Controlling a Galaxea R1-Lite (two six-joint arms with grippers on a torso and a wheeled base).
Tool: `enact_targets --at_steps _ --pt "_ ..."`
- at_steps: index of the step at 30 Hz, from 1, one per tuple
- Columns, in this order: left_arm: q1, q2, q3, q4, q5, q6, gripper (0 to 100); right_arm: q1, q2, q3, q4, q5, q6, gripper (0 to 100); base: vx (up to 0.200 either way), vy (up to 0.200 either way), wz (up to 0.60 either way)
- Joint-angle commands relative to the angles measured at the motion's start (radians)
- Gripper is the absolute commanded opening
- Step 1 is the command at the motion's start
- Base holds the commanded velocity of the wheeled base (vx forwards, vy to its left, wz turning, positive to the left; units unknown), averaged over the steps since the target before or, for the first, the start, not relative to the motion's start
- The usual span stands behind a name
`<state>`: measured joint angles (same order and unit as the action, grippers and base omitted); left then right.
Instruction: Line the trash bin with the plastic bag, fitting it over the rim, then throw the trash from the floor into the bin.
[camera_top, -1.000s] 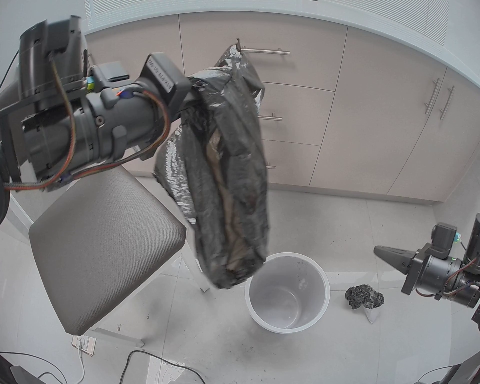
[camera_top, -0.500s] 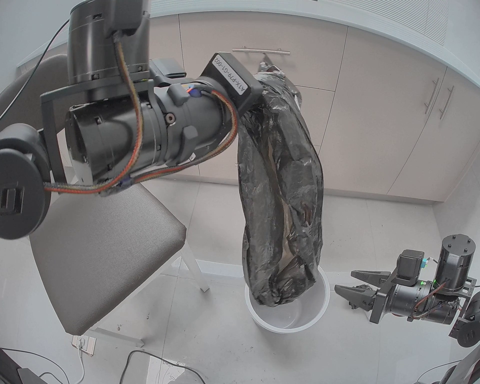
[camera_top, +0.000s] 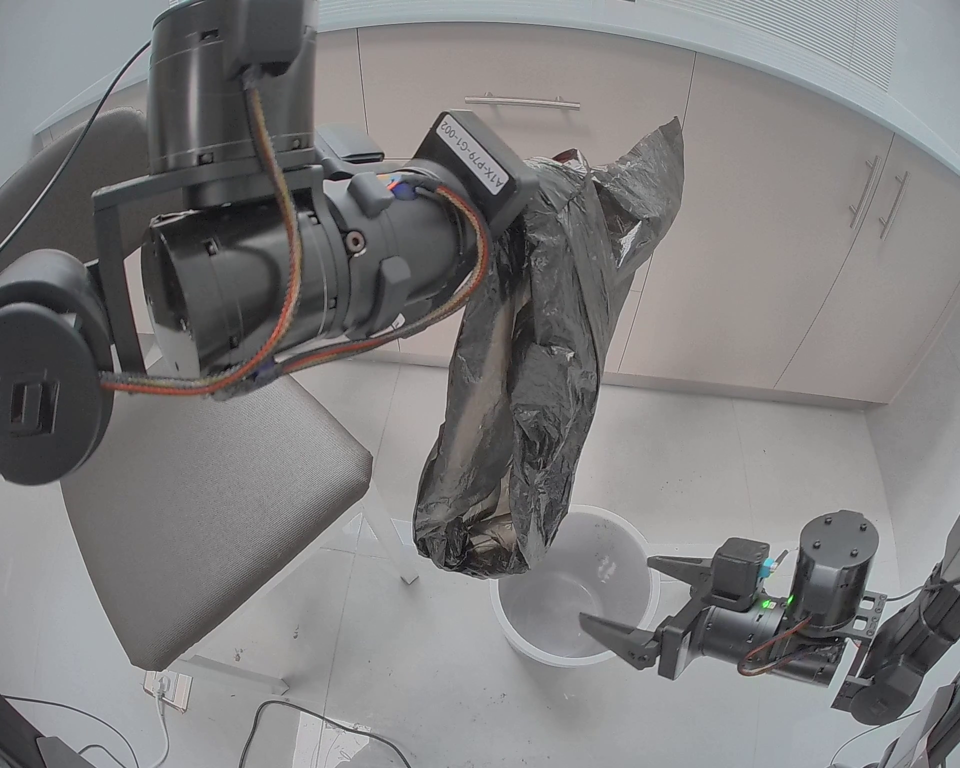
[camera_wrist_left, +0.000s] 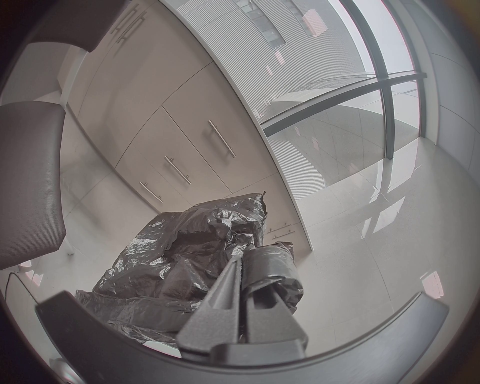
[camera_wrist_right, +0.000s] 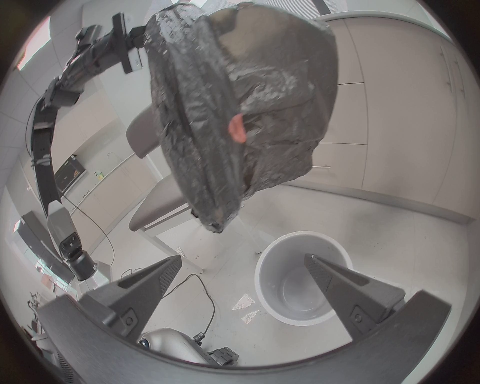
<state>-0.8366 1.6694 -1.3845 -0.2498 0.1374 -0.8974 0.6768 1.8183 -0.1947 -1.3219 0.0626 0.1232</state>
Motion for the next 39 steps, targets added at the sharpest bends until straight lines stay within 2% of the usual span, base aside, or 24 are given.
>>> enact_targets --at_steps 1,3,8,12,16,22,32,39 --pt "0.007 0.003 0.002 0.000 -0.001 -0.003 0 0.095 0.087 -0.022 -0.023 -0.038 -0.005 100 0.000 0.000 0.00" --pt "0.008 0.004 0.007 0.000 -0.001 -0.003 0 0.125 0.084 -0.023 -0.025 -0.078 -0.011 100 0.000 0.000 0.00" --pt "0.008 0.004 0.007 -0.002 -0.001 -0.003 0 0.133 0.087 -0.058 -0.025 -0.107 -0.037 100 0.000 0.000 0.00" --pt "0.008 0.013 0.008 -0.003 -0.001 -0.003 0 0.090 0.115 -0.204 -0.022 -0.176 -0.076 100 0.000 0.000 0.00" --pt "0.008 0.015 0.008 -0.003 -0.001 -0.001 0 0.070 0.130 -0.269 -0.016 -0.182 -0.106 100 0.000 0.000 0.00" --pt "0.008 0.018 0.010 -0.005 -0.006 -0.003 0 0.056 0.161 -0.373 -0.017 -0.236 -0.129 100 0.000 0.000 0.00" --pt "0.008 0.023 0.022 -0.006 -0.009 -0.003 0 0.043 0.134 -0.397 -0.020 -0.279 -0.215 100 0.000 0.000 0.00" --pt "0.019 0.032 0.028 -0.006 -0.010 -0.001 0 0.046 0.111 -0.396 -0.020 -0.297 -0.229 100 0.000 0.000 0.00"
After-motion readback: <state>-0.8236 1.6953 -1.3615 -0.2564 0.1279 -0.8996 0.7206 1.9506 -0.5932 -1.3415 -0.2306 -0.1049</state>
